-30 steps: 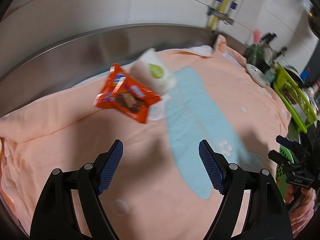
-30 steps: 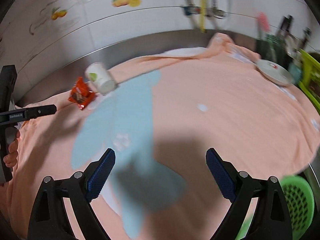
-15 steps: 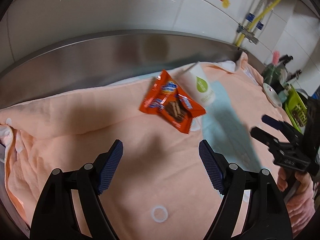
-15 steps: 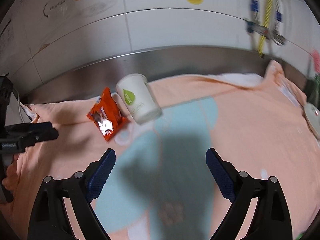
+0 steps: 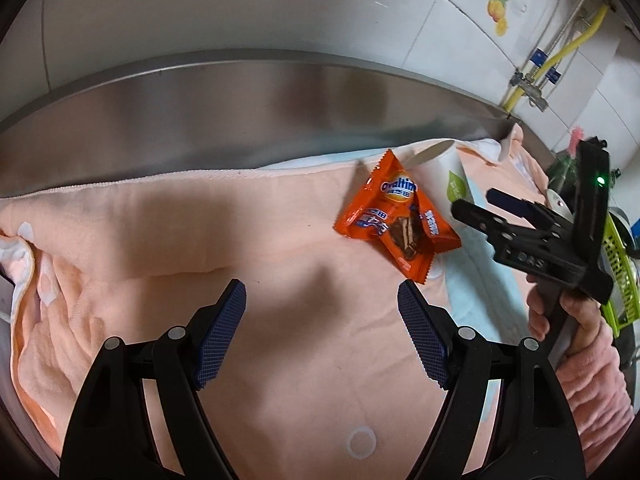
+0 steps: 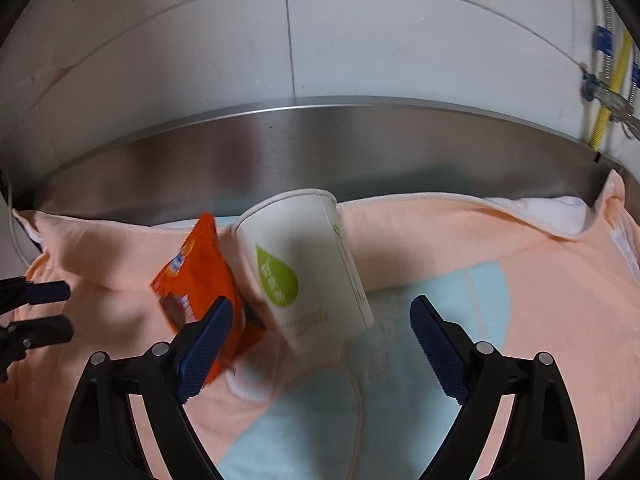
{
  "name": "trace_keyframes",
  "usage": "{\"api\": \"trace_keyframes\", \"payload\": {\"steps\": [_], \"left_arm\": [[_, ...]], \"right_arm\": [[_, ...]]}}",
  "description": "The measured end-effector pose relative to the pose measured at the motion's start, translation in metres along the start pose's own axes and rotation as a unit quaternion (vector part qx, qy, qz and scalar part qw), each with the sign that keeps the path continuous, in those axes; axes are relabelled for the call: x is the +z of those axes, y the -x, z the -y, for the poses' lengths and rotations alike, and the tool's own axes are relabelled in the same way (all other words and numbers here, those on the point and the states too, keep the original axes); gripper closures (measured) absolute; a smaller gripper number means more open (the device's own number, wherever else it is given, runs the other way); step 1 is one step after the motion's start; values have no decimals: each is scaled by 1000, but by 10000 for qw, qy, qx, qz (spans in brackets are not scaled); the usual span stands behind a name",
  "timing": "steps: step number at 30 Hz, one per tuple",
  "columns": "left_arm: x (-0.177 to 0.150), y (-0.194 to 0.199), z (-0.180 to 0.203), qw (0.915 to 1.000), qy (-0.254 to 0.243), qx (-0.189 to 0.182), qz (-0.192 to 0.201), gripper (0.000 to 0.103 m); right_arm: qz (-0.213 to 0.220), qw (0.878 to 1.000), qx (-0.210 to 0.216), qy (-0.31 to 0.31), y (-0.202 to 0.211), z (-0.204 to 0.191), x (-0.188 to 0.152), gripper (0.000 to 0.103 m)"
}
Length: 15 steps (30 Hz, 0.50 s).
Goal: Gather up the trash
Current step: 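Grasp the white paper cup with the right tool while the left grasps the orange packet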
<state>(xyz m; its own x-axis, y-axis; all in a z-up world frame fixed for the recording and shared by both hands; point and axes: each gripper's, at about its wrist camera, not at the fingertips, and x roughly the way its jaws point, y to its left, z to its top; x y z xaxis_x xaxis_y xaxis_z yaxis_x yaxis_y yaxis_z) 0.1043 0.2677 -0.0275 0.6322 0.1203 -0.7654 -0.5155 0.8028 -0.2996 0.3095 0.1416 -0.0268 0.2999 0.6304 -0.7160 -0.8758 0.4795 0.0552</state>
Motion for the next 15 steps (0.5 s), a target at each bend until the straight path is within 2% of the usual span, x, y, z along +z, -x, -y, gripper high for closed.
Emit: {"api": "trace_keyframes", "payload": {"steps": [6, 11, 15], "left_arm": [[4, -9, -1, 9999, 102, -10, -49, 26], [6, -14, 4, 9998, 158, -67, -72, 26], [12, -19, 12, 9993, 283, -235, -97, 26]], "right_arm": [[-70, 9999, 51, -75, -21, 3, 12, 23], [-104, 9999, 105, -89, -24, 2, 12, 40], [-30, 10000, 3, -60, -11, 6, 6, 40]]}}
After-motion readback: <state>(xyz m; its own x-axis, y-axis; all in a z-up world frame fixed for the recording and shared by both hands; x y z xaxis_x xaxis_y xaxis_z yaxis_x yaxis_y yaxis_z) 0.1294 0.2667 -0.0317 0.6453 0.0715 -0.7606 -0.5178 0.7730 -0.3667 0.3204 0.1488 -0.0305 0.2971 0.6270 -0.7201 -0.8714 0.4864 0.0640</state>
